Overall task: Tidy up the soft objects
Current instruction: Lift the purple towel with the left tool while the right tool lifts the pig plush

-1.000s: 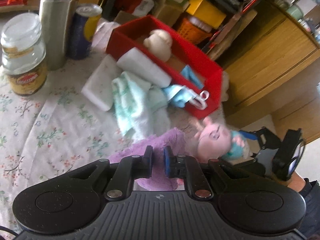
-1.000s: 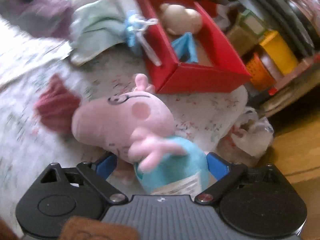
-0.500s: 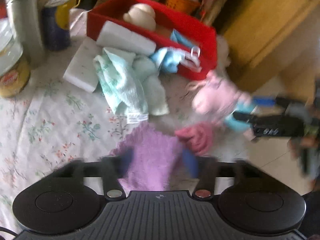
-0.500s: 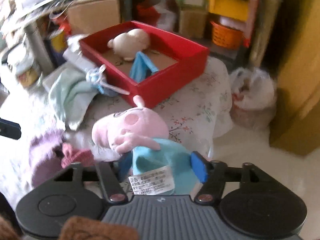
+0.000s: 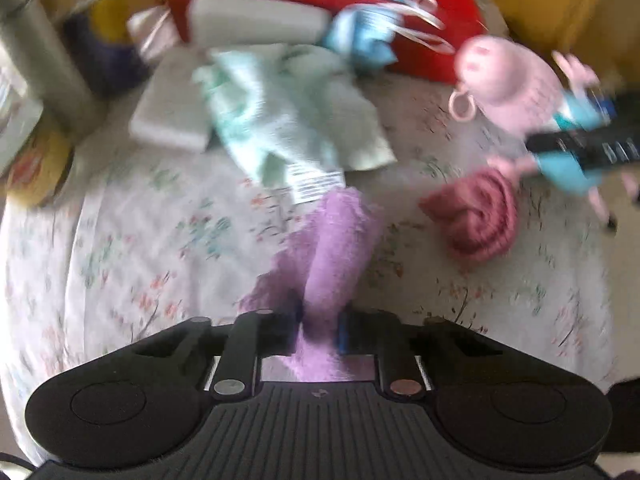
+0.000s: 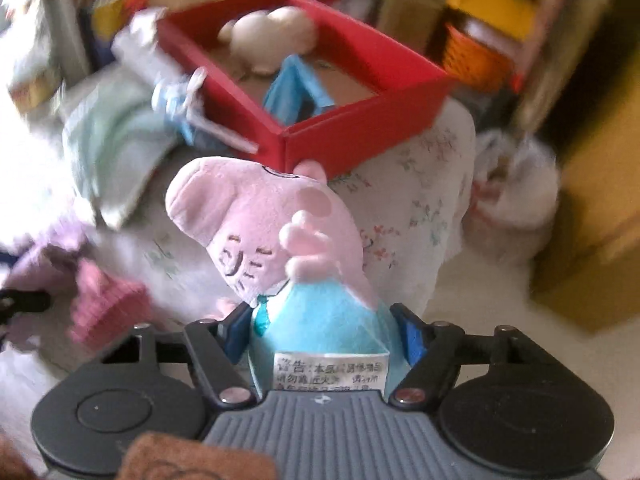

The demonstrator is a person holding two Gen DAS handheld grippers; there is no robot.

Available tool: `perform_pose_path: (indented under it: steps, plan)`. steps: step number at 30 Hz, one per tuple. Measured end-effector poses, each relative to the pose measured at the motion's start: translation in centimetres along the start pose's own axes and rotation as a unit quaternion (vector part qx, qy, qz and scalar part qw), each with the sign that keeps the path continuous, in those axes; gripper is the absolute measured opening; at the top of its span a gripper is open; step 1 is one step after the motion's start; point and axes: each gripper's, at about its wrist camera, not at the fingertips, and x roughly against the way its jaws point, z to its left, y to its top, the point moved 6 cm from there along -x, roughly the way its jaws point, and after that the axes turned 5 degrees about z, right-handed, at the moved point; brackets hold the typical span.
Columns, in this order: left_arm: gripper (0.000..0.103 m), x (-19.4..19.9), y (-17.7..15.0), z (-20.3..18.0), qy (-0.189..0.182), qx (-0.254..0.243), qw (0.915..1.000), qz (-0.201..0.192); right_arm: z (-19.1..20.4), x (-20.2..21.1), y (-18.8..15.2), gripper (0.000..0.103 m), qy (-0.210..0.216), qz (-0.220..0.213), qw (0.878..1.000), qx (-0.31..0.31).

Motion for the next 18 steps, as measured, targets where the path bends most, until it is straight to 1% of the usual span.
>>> perform_pose_path:
  steps: [2, 4, 8, 14, 18]
  plan:
    - [0.012, 1.1, 0.2, 0.8, -0.017, 0.022, 0.9995, -0.012, 0.3, 1.1, -0.1, 0.043, 0.030, -0.009, 0.999, -0.023]
    - [0.012, 3.0, 0.8, 1.4, -0.032, 0.037, 0.9980, -0.039, 0.6, 2.2, 0.1, 0.043, 0.061, -0.019, 0.997, -0.051]
    - [0.012, 6.2, 2.1, 1.3, -0.048, 0.052, 0.9934, -0.090, 1.0, 5.2, 1.1, 0.043, 0.095, -0.065, 0.990, -0.084]
    - [0.012, 9.0, 4.9, 1.3, -0.073, 0.069, 0.9855, -0.137, 1.9, 8.5, 2.6, 0.043, 0.107, -0.124, 0.979, -0.118]
    - [0.012, 10.9, 7.3, 1.1, -0.079, 0.074, 0.9797, -0.169, 2.0, 9.7, 4.1, 0.043, 0.106, -0.155, 0.972, -0.139]
